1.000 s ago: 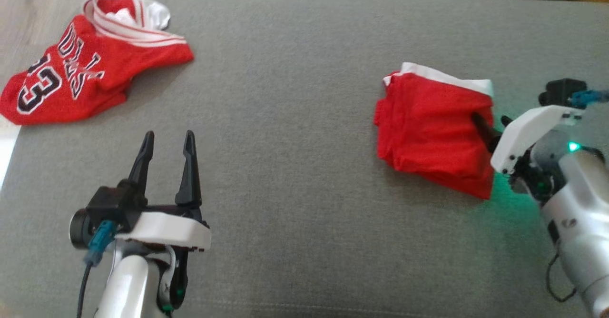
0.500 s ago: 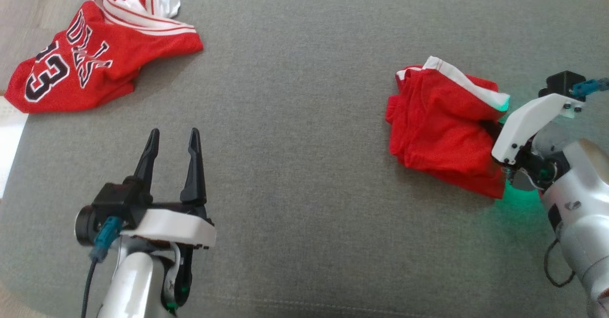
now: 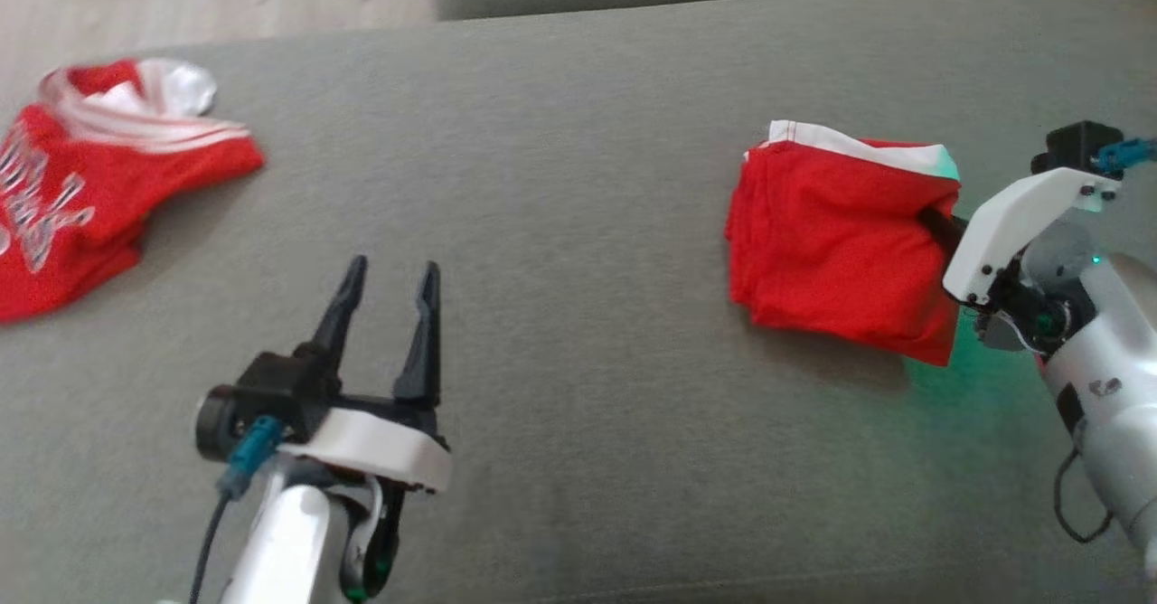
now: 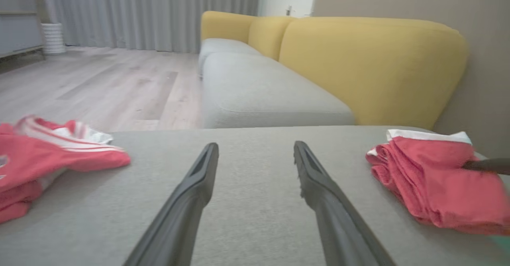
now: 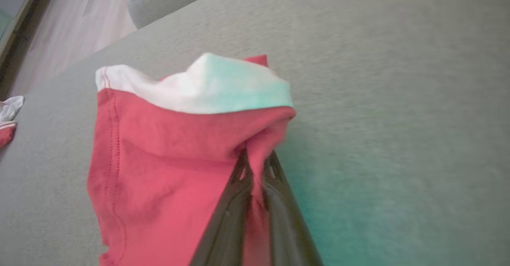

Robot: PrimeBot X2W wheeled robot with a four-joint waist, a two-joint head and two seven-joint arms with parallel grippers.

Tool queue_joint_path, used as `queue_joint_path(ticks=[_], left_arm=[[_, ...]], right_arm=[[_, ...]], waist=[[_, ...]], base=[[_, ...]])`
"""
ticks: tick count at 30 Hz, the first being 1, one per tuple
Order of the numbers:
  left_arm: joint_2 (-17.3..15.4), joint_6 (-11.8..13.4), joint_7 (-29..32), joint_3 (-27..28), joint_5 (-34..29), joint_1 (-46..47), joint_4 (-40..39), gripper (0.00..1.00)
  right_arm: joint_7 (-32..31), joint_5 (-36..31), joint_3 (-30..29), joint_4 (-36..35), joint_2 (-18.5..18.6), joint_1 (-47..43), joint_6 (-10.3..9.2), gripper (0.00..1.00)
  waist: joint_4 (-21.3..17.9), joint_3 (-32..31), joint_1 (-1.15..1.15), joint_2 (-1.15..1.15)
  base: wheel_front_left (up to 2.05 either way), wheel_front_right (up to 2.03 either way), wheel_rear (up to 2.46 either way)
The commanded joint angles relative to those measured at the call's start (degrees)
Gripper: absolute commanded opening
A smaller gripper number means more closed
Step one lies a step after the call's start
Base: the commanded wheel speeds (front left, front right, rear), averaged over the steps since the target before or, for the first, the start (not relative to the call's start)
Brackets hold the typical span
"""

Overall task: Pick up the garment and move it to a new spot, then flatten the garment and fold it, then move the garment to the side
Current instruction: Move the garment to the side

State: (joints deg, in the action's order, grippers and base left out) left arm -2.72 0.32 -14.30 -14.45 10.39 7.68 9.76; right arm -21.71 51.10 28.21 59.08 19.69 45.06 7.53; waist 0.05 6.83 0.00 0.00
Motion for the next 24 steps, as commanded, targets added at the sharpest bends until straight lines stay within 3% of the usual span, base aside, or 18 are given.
queue_joint_path(ticks=[1, 7, 13, 24], left_arm=[[-0.16, -0.17, -0.70, 1.08, 0.70, 3.45, -1.48, 1.00], [-0.16, -0.29, -0.70, -2.63, 1.56, 5.12, 0.20, 1.00], [-0.16, -0.21, -0.70, -4.82, 1.33, 6.78, 1.24, 1.00], [-0.70, -0.47, -0.70, -6.13, -0.53, 10.34, 2.21, 1.00]], right_arm=[[0.04, 0.69, 1.06, -1.77, 0.59, 1.64, -0.04, 0.00], [0.75, 2.59, 2.98, -2.18, 0.67, 1.86, -0.04, 0.00], [1.93, 4.55, 4.52, -2.72, 0.76, 2.33, -0.04, 0.00], [4.78, 2.73, 9.79, -3.54, 6.86, 8.85, -0.04, 0.00]], waist=[[-4.38, -1.19, 0.00, 0.00], [-10.91, -1.02, 0.00, 0.00], [-14.87, 0.35, 0.00, 0.00], [-13.54, 7.51, 0.00, 0.00]], base=[[0.00, 0.00, 0.00], [0.00, 0.00, 0.00], [0.00, 0.00, 0.00], [0.00, 0.00, 0.00]])
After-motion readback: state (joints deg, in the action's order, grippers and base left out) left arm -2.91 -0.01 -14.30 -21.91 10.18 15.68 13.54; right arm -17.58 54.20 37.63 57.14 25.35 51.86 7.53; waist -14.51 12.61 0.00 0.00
